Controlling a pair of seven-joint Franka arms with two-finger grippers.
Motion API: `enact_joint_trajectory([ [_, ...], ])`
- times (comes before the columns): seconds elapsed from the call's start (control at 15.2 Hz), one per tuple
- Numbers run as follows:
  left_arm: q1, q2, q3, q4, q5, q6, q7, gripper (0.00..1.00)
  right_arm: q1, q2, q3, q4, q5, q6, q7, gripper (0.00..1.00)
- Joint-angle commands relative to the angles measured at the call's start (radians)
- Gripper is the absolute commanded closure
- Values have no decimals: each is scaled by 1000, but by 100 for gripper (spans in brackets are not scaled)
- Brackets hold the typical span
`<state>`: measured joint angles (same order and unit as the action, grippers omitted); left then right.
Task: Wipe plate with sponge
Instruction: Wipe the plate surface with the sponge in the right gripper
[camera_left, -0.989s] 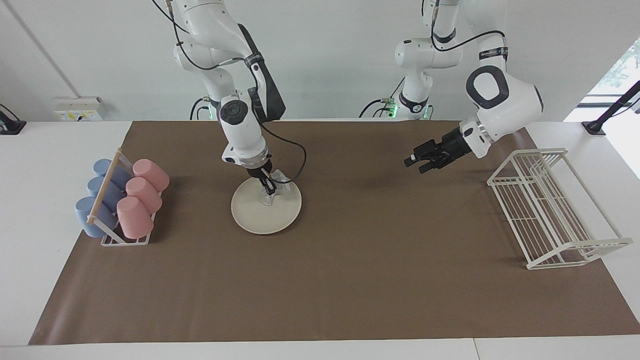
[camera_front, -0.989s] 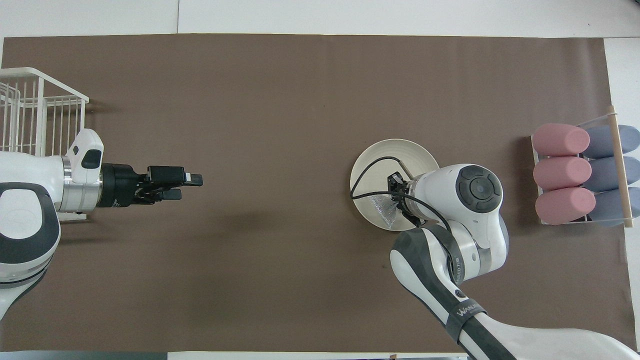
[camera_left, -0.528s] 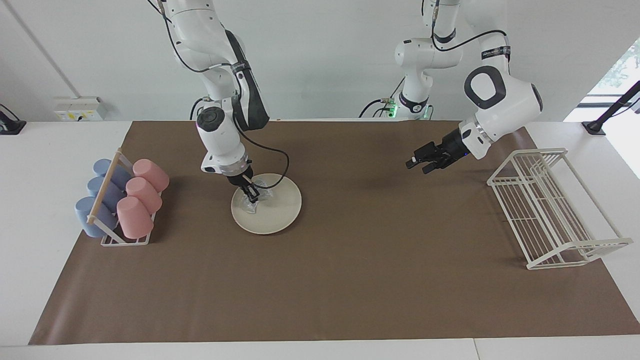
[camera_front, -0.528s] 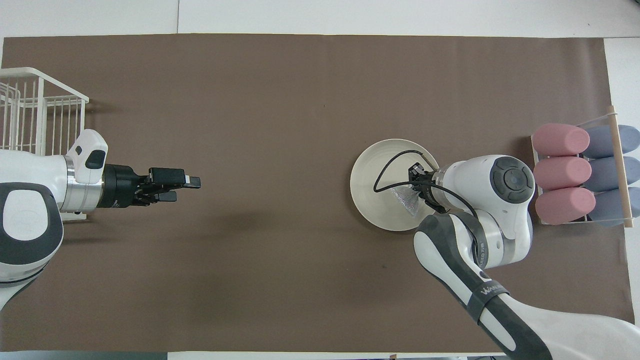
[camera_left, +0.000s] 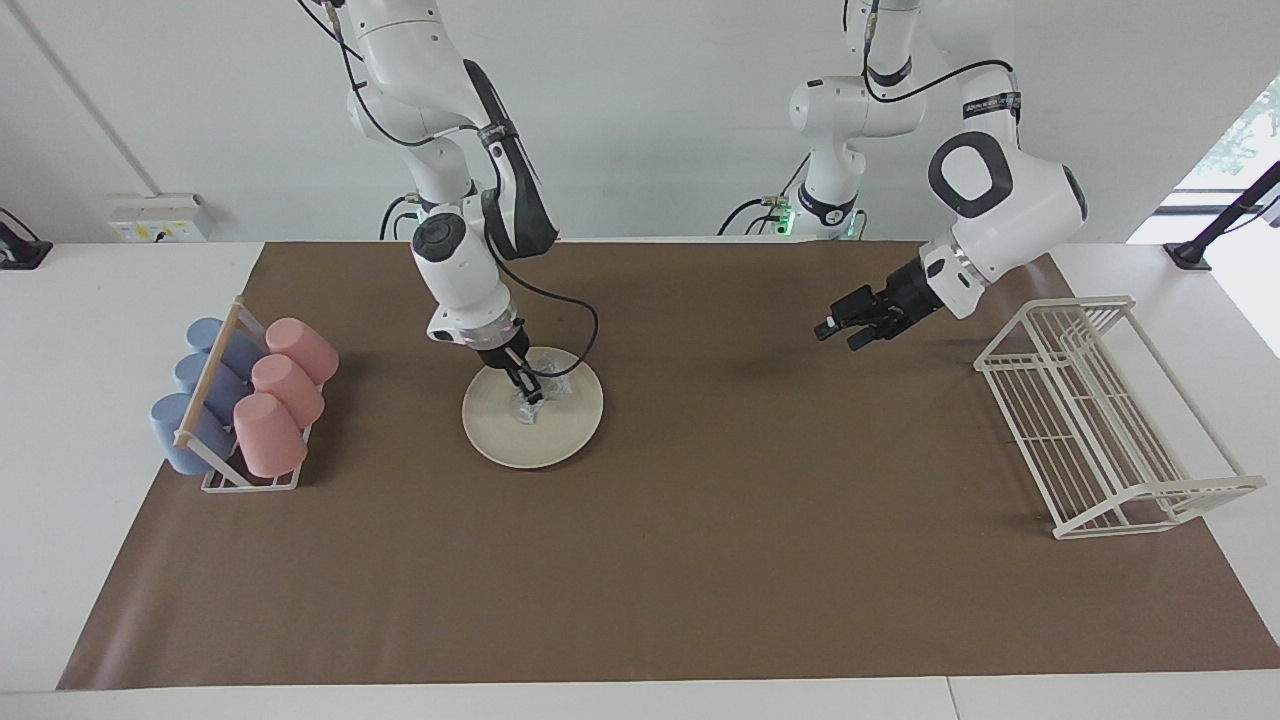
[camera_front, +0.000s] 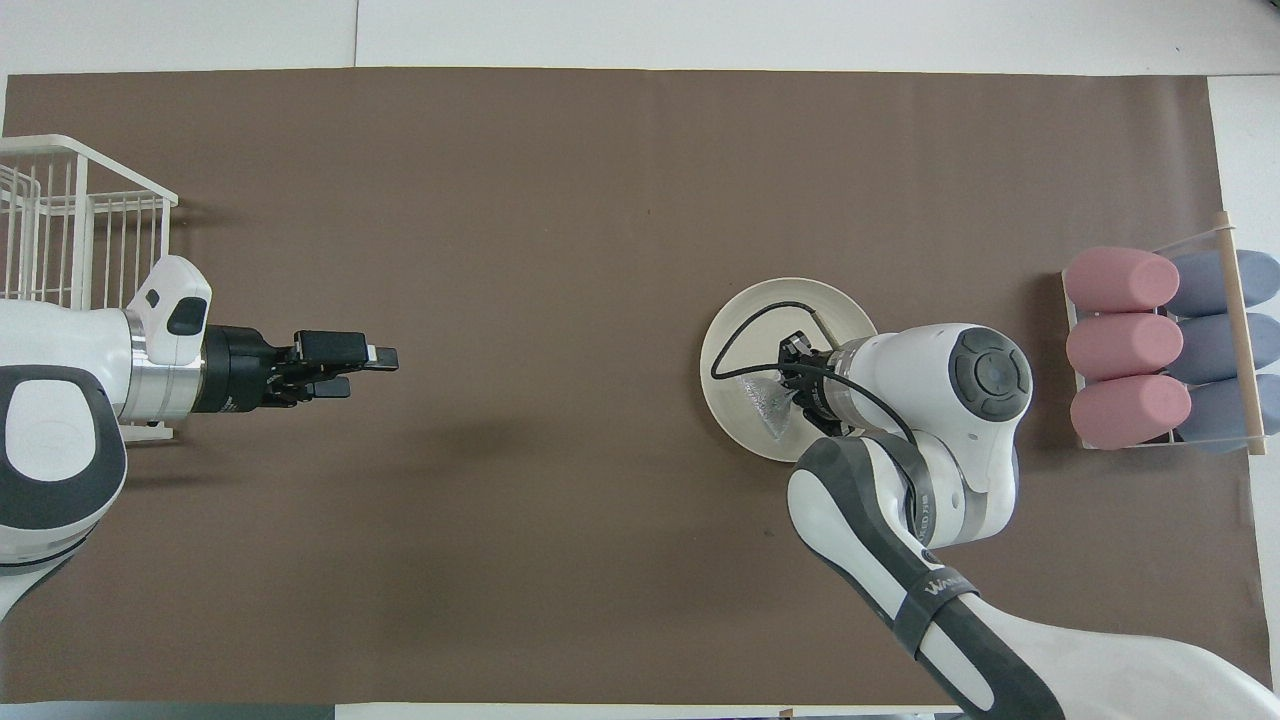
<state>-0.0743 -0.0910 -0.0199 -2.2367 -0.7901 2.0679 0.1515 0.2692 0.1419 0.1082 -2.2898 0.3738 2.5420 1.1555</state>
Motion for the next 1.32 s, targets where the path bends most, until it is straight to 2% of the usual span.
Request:
enact_joint_trajectory([
  [0.0,-12,11,3,12,26,18,-23,0,15,10,7,-10,89,23,20,100],
  [0.13,-13,11,3,12,26,20,-23,0,1,13,4,-8,96,35,-29,100],
  [0.33,-7,11,3,11,26,18,-21,0,-50,24,1,-7,96,70,-225,100],
  [0.79,-5,11,3,12,26,21,-23,0,-91,44,-1,-2,82,121,-422,100],
  [1.06,-7,16,3,14,26,46,-24,0,-105,42,-8,-2,67,109,-470,100],
  [1.25,-10,16,3,14,26,46,-24,0,-126,45,-7,6,-24,110,-484,100],
])
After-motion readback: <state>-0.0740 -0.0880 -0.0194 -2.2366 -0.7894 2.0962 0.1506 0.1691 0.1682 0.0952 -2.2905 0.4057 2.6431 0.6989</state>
